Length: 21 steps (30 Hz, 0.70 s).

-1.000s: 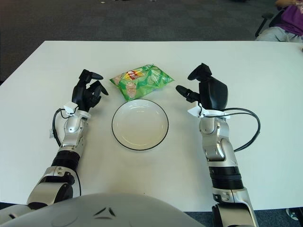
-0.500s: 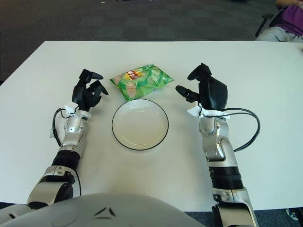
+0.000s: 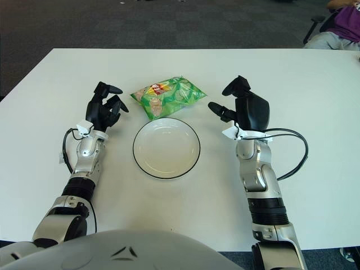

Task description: Put the snack into the plate.

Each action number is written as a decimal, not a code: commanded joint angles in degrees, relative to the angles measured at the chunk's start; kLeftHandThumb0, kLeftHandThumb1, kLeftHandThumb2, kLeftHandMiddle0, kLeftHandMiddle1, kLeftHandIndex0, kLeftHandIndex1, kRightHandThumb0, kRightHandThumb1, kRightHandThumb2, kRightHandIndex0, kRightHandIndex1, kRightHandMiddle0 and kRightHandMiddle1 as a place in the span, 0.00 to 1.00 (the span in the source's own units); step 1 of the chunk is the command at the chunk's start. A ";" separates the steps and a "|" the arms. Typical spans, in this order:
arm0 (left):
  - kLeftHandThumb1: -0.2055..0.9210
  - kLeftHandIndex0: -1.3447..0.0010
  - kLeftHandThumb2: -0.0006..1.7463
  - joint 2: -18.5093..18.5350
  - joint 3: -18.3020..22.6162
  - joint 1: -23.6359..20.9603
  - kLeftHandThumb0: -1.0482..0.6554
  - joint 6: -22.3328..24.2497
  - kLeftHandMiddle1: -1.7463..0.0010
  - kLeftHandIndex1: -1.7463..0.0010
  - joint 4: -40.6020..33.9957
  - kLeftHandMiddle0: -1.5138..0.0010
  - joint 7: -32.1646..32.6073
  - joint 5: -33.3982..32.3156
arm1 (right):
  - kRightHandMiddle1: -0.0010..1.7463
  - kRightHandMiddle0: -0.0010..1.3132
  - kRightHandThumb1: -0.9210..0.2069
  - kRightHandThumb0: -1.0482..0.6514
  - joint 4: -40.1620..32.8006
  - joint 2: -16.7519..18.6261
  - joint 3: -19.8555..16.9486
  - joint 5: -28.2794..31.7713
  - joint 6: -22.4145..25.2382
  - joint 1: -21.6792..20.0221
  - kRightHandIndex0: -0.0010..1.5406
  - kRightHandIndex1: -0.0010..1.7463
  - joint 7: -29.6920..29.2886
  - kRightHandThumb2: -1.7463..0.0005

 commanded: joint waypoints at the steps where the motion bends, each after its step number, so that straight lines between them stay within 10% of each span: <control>1: 1.00 0.70 0.19 0.28 0.48 0.36 0.41 -1.03 0.06 0.12 1.95 0.46 0.01 -0.45 | 0.91 0.26 0.00 0.41 0.73 -0.42 0.17 -0.73 0.30 -1.28 0.46 0.20 -0.70 0.78; 21: 1.00 0.69 0.19 0.81 0.77 -0.84 0.41 -2.20 0.06 0.13 3.90 0.46 -0.51 -0.85 | 0.91 0.26 0.00 0.41 1.91 -0.37 0.91 -0.83 0.59 -2.30 0.46 0.20 -1.30 0.78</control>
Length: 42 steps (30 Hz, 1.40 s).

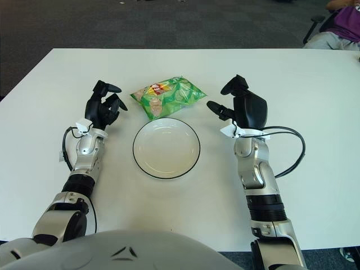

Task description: Put the snack into the plate.

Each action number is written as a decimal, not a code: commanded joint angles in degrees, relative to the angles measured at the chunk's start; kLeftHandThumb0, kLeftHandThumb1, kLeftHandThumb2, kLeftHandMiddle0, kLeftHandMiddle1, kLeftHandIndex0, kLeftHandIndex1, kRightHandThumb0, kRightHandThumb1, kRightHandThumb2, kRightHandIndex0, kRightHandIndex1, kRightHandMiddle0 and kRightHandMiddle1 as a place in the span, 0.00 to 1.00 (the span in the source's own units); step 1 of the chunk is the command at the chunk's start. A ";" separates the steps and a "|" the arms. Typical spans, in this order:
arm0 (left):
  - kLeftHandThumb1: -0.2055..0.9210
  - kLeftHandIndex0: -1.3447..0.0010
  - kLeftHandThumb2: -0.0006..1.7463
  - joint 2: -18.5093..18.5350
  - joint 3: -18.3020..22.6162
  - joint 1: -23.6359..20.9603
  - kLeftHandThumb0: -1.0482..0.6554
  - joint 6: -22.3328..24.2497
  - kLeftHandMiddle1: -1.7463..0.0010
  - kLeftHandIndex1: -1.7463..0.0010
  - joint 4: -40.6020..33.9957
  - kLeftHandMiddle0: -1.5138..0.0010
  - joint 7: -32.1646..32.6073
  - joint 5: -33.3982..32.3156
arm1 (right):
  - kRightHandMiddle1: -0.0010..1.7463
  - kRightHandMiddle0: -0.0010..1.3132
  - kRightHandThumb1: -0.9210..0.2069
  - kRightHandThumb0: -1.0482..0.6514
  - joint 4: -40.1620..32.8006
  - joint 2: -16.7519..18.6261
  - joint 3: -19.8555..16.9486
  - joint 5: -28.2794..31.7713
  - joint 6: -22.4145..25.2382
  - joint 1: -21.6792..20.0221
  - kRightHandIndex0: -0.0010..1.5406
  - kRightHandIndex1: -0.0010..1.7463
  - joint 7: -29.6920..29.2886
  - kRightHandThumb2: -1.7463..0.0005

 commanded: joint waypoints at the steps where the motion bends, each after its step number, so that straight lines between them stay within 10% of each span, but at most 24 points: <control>1: 1.00 0.69 0.19 0.29 0.25 0.67 0.41 -0.83 0.06 0.13 1.40 0.46 -0.41 -0.41 | 0.91 0.26 0.00 0.41 0.33 -0.36 0.15 -0.78 0.39 -0.72 0.46 0.20 -0.70 0.78; 42: 1.00 0.70 0.19 0.91 0.48 -0.01 0.41 -0.50 0.06 0.12 2.45 0.46 -0.55 -0.42 | 0.91 0.26 0.00 0.41 1.49 -0.26 1.38 -0.92 0.91 -1.50 0.46 0.20 -1.79 0.78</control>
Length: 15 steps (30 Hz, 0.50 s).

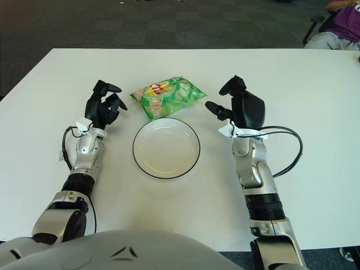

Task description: Put the snack into the plate.

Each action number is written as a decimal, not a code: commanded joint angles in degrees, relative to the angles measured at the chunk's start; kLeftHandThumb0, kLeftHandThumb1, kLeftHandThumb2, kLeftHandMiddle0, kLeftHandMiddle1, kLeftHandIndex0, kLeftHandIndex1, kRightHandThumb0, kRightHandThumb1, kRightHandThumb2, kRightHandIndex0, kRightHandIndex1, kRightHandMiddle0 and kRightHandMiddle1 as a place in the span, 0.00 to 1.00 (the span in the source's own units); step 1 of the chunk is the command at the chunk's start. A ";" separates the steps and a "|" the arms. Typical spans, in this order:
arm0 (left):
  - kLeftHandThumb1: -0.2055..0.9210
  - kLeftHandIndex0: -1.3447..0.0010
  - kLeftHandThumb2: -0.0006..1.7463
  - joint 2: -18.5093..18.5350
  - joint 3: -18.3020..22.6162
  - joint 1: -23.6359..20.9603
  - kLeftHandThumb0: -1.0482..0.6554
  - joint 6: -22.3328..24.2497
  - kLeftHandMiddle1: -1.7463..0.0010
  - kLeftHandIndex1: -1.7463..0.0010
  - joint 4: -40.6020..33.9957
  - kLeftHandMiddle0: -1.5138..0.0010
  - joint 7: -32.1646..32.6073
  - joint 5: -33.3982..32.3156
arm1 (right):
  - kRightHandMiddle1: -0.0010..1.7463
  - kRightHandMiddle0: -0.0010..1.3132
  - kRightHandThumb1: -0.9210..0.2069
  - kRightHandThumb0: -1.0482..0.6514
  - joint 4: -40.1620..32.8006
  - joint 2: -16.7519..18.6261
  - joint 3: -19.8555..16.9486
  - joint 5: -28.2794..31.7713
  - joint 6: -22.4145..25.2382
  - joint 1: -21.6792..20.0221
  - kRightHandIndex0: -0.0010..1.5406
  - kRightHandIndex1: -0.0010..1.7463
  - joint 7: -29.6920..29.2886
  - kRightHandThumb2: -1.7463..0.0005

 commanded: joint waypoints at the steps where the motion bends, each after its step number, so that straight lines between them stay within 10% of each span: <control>1: 1.00 0.70 0.19 0.59 0.40 0.47 0.41 -0.49 0.06 0.12 1.72 0.46 -0.39 -0.34 | 0.91 0.26 0.00 0.41 0.62 -0.26 0.04 -0.83 0.33 -1.26 0.46 0.20 -0.82 0.78; 15: 1.00 0.70 0.19 0.88 0.77 -0.37 0.41 -2.45 0.06 0.12 5.00 0.47 -0.45 -0.42 | 0.91 0.26 0.00 0.41 3.23 -0.32 0.74 -0.71 -0.38 -2.07 0.46 0.20 -2.39 0.78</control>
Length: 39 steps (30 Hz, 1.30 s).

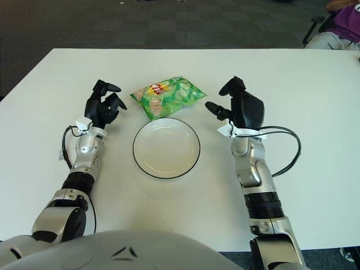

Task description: Put the snack into the plate.

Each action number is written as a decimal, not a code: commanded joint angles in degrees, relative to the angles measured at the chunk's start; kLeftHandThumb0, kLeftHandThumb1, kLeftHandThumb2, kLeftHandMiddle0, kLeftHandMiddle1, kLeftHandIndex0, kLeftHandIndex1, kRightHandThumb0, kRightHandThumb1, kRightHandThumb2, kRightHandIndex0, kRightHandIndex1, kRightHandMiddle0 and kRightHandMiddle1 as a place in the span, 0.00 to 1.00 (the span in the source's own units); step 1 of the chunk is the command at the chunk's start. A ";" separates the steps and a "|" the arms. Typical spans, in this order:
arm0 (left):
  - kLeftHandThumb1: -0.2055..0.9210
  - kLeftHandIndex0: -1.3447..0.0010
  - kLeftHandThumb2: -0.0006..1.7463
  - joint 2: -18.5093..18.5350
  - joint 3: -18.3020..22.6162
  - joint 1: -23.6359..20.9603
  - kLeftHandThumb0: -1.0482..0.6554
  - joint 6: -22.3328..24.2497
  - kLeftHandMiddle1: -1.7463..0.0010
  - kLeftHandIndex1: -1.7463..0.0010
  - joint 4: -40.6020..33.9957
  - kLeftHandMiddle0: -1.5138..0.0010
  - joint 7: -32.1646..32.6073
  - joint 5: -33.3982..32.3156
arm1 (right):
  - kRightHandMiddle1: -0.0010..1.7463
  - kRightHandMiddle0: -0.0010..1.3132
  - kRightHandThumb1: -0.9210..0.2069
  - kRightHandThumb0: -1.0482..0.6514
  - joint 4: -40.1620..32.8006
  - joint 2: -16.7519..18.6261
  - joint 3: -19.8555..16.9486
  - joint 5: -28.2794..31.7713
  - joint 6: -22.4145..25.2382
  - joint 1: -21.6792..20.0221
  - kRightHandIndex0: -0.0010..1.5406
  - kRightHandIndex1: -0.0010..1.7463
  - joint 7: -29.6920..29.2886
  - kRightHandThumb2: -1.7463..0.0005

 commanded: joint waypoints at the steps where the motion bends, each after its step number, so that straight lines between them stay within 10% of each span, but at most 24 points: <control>1: 1.00 0.70 0.19 0.46 0.37 0.89 0.41 -1.40 0.06 0.12 2.59 0.47 -0.31 -0.05 | 0.91 0.26 0.00 0.41 1.10 -0.34 0.29 -0.67 -0.42 -1.52 0.46 0.20 -1.02 0.78; 29: 1.00 0.71 0.20 0.85 1.07 -0.01 0.41 -2.53 0.08 0.11 3.90 0.49 1.69 1.04 | 0.91 0.26 0.00 0.41 3.26 -0.64 0.66 -0.33 -0.53 -3.35 0.46 0.20 -1.51 0.78; 39: 1.00 0.72 0.20 -0.19 2.81 0.00 0.41 7.59 0.08 0.11 -1.65 0.45 -4.38 -9.01 | 0.91 0.26 0.00 0.41 3.74 -0.46 1.00 -0.46 -0.32 -3.90 0.46 0.20 -1.68 0.78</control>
